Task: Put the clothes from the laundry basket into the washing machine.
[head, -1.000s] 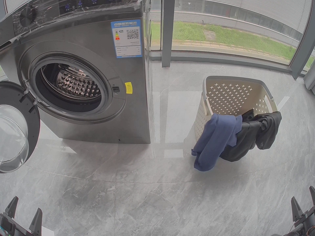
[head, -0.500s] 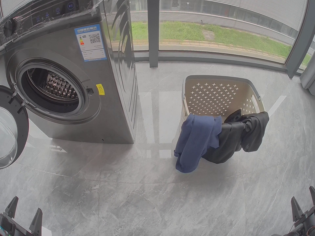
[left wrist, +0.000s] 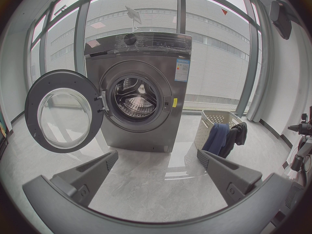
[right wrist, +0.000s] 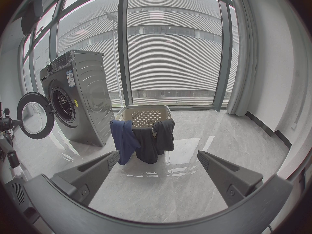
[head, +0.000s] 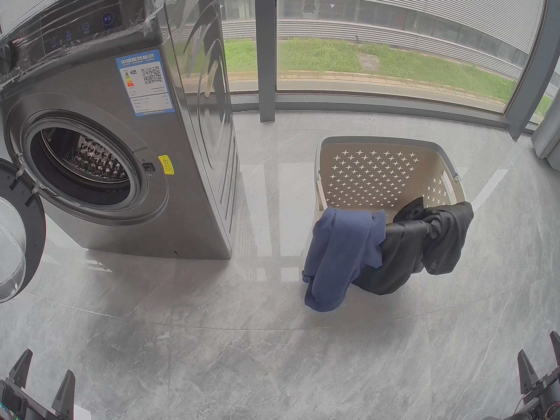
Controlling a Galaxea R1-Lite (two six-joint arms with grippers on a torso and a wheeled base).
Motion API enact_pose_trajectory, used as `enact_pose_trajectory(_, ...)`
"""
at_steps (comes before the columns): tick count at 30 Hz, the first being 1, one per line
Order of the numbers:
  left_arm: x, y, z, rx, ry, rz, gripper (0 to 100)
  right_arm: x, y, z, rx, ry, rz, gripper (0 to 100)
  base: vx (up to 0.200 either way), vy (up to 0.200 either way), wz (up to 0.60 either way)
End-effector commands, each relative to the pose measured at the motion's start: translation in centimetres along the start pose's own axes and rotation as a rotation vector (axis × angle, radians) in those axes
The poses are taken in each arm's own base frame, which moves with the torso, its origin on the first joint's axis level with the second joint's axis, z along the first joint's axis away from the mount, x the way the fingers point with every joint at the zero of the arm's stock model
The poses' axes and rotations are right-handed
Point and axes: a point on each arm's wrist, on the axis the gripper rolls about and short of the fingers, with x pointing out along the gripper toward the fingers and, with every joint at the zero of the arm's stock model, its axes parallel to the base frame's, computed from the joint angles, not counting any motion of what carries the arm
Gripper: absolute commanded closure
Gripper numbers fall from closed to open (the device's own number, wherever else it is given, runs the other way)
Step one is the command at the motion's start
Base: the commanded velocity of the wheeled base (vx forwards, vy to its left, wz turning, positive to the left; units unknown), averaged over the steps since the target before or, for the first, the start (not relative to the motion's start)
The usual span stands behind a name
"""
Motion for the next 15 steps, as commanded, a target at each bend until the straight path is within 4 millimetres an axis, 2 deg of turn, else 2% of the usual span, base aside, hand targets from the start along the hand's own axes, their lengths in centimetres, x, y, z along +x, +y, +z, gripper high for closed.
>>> enact_pose_trajectory(1, -0.02, 0.03, -0.49, 0.0, -0.002, 0.0, 0, -0.04, -0.01, -0.32, 0.0, -0.006, 0.001, 0, 0.0, -0.2, 0.0)
enact_pose_trajectory(4, -0.02, 0.03, -0.49, 0.003, -0.002, 0.0, 0, -0.04, -0.01, -0.32, 0.0, -0.006, 0.001, 0, 0.0, -0.2, 0.0)
enact_pose_trajectory(15, -0.02, 0.02, -0.49, 0.005, -0.002, -0.002, 0, -0.04, -0.01, -0.32, 0.0, -0.006, 0.001, 0, 0.0, 0.0, 0.0)
